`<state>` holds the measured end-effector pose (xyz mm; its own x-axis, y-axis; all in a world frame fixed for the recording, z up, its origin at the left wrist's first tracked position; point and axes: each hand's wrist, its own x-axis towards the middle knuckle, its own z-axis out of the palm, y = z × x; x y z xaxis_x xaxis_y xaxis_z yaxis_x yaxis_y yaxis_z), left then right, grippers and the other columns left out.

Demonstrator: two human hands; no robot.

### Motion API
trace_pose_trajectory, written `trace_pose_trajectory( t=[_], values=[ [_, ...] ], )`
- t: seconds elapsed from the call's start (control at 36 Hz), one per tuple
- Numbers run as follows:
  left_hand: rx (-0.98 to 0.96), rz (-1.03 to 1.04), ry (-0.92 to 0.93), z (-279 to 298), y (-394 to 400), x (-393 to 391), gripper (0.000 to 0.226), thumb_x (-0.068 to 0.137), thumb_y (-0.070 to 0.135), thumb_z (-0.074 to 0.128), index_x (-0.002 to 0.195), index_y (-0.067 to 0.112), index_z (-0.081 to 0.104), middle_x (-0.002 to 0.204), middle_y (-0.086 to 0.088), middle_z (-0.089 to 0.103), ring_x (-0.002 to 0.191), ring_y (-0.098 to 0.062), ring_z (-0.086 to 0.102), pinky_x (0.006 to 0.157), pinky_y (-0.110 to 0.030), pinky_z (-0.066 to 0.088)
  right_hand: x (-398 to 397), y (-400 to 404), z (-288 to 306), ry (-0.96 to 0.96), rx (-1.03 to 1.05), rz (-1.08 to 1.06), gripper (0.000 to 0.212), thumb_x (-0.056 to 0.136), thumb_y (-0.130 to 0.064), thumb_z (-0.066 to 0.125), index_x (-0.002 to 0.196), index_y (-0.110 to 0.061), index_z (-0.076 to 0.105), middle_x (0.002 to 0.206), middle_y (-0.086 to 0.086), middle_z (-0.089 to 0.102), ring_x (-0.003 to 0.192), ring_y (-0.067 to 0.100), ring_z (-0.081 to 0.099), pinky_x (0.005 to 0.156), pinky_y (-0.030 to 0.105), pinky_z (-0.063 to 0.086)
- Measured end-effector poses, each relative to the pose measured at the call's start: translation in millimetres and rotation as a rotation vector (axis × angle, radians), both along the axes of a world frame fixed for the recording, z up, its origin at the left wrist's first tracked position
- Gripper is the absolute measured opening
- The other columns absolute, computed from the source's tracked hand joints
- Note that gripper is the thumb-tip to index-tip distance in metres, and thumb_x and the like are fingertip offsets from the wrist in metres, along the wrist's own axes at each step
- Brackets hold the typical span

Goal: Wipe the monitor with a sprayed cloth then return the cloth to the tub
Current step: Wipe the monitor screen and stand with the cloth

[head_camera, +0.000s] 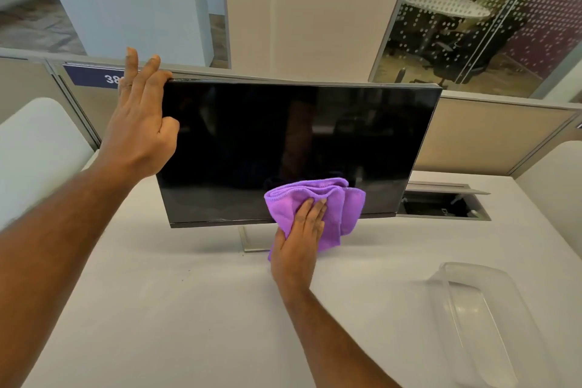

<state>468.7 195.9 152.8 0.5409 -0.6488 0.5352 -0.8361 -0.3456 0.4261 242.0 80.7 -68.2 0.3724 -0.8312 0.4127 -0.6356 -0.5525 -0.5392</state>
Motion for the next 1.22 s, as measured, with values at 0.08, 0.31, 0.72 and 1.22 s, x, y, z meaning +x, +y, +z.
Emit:
trace_pose_trajectory(
  t=[0.08,0.31,0.72,1.22],
  values=[
    [0.001,-0.009,-0.001,0.5,1.4,-0.2,0.072,0.082,0.017,0.034,0.154,0.015,0.029,0.171,0.001,0.007,0.155,-0.008,-0.017,0.123,-0.042,-0.003,-1.3,-23.7,15.5,0.003,-0.014,-0.026,0.076,0.100,-0.023,0.056,0.161,0.002,0.017,0.169,0.023,0.011,0.157,0.039,0.014,0.126,0.052,0.023],
    [-0.005,-0.007,0.008,-0.9,-0.3,1.8,0.072,0.083,0.020,0.033,0.155,0.017,0.028,0.172,0.002,0.004,0.155,-0.010,-0.017,0.125,-0.047,-0.001,-37.4,-119.1,65.1,-0.211,-0.029,-0.289,0.074,0.105,-0.026,0.049,0.163,-0.004,0.008,0.171,0.018,0.007,0.157,0.036,0.013,0.126,0.051,0.022],
    [-0.015,-0.006,0.009,-2.8,-1.3,3.9,0.070,0.085,0.020,0.034,0.154,0.018,0.029,0.172,0.002,0.003,0.155,-0.010,-0.016,0.125,-0.048,-0.001,-0.8,10.0,-1.1,-0.080,0.223,-0.107,0.074,0.098,-0.012,0.059,0.156,0.011,0.021,0.165,0.032,0.016,0.152,0.046,0.022,0.125,0.049,0.024],
    [-0.015,-0.017,0.000,-4.4,-2.6,8.5,0.069,0.086,0.020,0.035,0.155,0.018,0.027,0.172,0.001,0.004,0.155,-0.010,-0.016,0.124,-0.047,0.000,-62.1,-37.2,-8.6,0.346,-0.296,0.447,0.071,0.088,-0.021,0.061,0.156,-0.013,0.043,0.161,0.004,0.042,0.135,0.033,0.055,0.105,0.051,0.048]
  ],
)
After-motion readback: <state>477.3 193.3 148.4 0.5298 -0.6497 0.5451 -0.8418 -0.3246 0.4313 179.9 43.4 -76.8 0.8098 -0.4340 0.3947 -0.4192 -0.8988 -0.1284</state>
